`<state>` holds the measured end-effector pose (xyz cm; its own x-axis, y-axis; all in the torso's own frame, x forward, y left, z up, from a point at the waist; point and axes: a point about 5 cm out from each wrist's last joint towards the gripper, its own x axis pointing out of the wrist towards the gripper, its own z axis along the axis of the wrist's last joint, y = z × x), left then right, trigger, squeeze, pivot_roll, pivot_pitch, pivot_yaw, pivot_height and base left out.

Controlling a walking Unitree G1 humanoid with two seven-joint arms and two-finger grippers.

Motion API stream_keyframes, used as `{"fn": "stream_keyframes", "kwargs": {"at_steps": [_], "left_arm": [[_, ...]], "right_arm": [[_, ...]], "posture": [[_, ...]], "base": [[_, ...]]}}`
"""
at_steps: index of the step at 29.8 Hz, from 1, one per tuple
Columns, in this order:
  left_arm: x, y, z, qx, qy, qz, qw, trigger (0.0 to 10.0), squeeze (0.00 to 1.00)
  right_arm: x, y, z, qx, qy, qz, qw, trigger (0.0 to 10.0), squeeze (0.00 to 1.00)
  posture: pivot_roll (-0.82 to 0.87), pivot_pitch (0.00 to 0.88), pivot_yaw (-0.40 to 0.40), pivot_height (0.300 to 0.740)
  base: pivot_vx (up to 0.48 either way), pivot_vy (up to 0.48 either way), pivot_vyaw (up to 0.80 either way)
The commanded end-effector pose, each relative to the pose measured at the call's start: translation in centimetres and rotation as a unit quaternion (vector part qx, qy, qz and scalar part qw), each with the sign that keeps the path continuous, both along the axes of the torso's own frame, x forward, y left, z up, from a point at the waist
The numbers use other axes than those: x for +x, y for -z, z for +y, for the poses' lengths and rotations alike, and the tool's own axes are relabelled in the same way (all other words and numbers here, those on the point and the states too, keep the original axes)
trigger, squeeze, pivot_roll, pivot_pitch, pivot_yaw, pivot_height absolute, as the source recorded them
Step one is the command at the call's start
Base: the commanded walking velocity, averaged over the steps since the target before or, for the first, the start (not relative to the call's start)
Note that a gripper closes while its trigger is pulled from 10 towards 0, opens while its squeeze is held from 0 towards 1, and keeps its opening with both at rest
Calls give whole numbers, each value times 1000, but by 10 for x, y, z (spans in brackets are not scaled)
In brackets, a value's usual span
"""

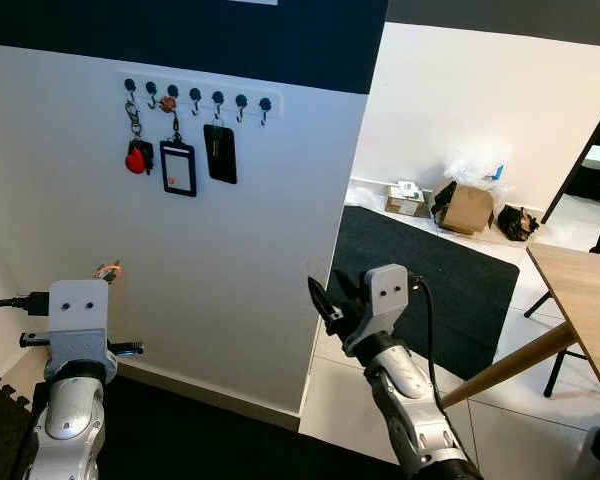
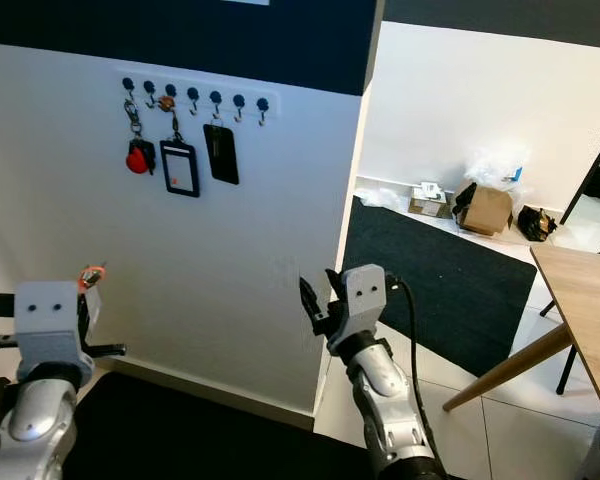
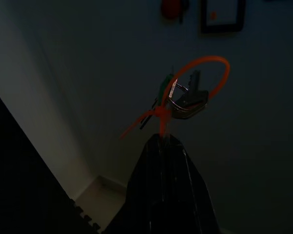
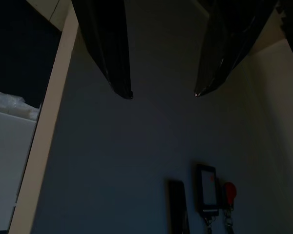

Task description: Hang keys on a hook

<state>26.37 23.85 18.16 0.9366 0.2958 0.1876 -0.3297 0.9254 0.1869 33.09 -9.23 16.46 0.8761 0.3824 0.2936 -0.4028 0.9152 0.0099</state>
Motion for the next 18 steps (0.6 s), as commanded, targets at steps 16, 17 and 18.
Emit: {"fn": "stream_keyframes", "kwargs": {"at_steps": [16, 17, 18], "left_arm": [[0, 2, -4, 23, 14, 11, 1000, 10000, 0], [0, 2, -4, 22, 14, 11, 1000, 10000, 0], [0, 2, -4, 22, 14, 11, 1000, 10000, 0]], "right_arm": [[-2, 4, -2, -5, 2, 5, 1000, 10000, 0], [-2, 4, -2, -5, 2, 5, 1000, 10000, 0], [-2, 4, -2, -5, 2, 5, 1000, 10000, 0]], "posture": [[179, 78, -48, 740], [179, 77, -50, 740], [179, 77, -50, 740]], "base": [[0, 0, 0], [0, 0, 0], [0, 0, 0]]}}
